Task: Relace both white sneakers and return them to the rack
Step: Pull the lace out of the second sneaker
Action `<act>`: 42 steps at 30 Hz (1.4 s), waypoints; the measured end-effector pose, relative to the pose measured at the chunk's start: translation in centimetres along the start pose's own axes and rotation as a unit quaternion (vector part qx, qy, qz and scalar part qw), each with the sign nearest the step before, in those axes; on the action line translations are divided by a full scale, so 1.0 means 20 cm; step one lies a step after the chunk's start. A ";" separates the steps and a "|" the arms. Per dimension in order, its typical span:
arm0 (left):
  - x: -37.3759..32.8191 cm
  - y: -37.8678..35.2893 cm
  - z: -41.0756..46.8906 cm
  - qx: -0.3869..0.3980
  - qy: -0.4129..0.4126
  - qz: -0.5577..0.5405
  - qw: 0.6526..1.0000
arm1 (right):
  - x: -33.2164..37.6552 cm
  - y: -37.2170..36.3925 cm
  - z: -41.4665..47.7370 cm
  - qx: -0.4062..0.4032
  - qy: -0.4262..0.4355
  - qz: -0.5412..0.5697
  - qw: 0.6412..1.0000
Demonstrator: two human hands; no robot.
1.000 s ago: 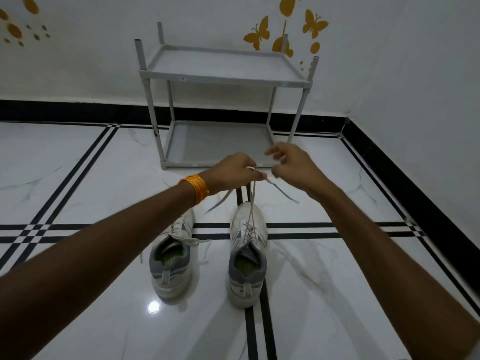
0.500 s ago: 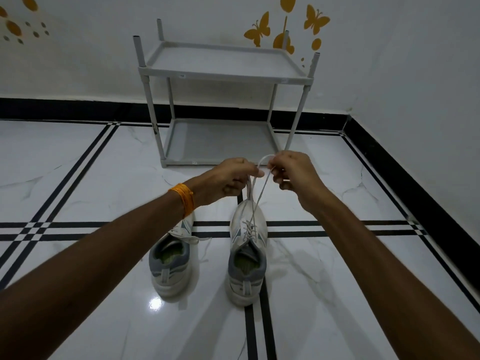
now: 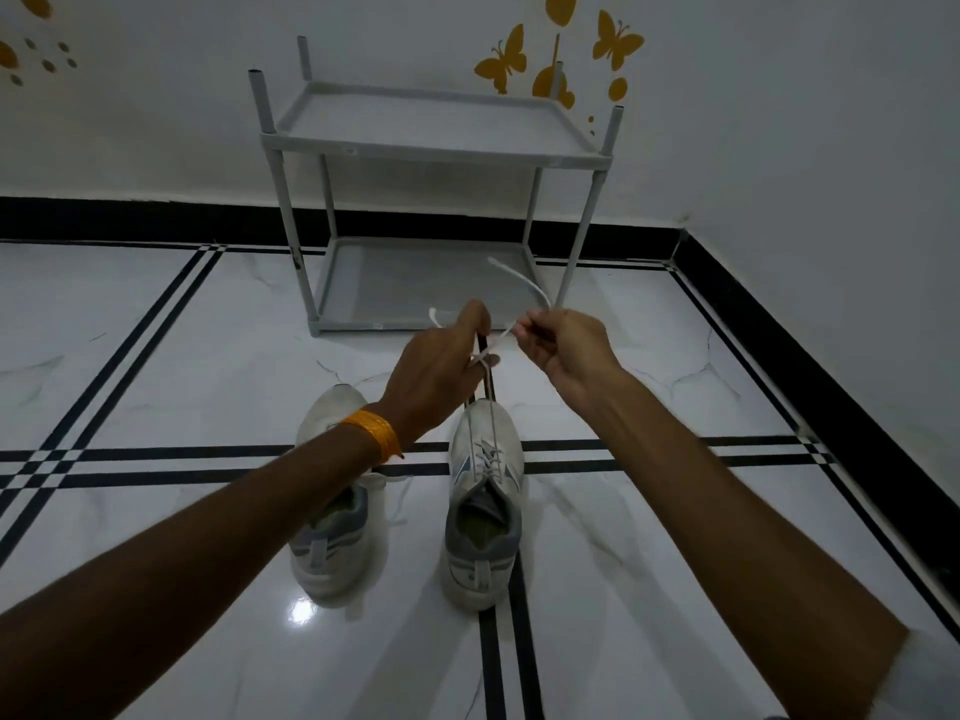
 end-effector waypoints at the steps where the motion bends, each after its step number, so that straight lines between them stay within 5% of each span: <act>1: -0.01 -0.01 -0.01 0.013 -0.038 0.010 0.999 | -0.05 0.04 0.01 -0.026 -0.031 0.022 0.999; 4: -0.05 -0.05 -0.03 0.059 -0.098 0.041 0.993 | -0.19 0.12 0.03 -0.070 -0.093 0.037 0.992; 7: 0.03 -0.09 -0.01 0.167 0.071 -0.056 0.982 | -0.25 0.17 0.04 -0.092 -0.112 0.007 0.989; 8: 0.07 -0.12 -0.02 0.235 0.167 -0.136 0.948 | -0.26 0.18 0.05 -0.091 -0.120 -0.012 0.988; 10: 0.11 -0.17 -0.07 0.354 0.333 -0.306 0.819 | -0.28 0.20 0.03 -0.077 -0.144 -0.072 0.984; 12: 0.10 -0.17 -0.11 0.405 0.410 -0.407 0.709 | -0.27 0.20 0.00 -0.053 -0.151 -0.195 0.967; 15: 0.08 -0.16 -0.12 0.389 0.446 -0.475 0.652 | -0.15 0.10 -0.07 -0.009 -0.038 -0.360 0.932; 17: 0.08 -0.17 -0.12 0.360 0.444 -0.489 0.659 | -0.08 -0.03 -0.12 0.080 0.018 -0.381 0.921; 21: 0.09 -0.19 -0.11 0.339 0.434 -0.504 0.665 | -0.06 -0.14 -0.17 0.164 0.049 -0.522 0.836; 27: 0.17 -0.18 -0.14 0.285 0.433 -0.411 0.750 | 0.01 -0.02 -0.10 0.121 0.064 -0.515 0.846; 33: 0.61 -0.16 -0.35 0.235 0.415 -0.085 0.875 | -0.07 0.54 0.07 0.002 0.024 -0.728 0.685; 35: 0.70 -0.19 -0.47 0.271 0.388 0.015 0.881 | -0.18 0.72 0.08 -0.004 -0.008 -0.770 0.638; 42: 0.56 -0.33 -0.59 0.419 0.177 0.271 0.849 | -0.41 0.90 0.01 0.020 -0.038 -0.831 0.554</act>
Point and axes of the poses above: each hand's wrist, its own z-axis towards the middle knuckle, its own y-axis out of the back of the hand, x = y × z, the point moved 7 cm from there along z, towards the middle knuckle, and after that the axes turned 9 degrees about z, right-handed, at the moved point
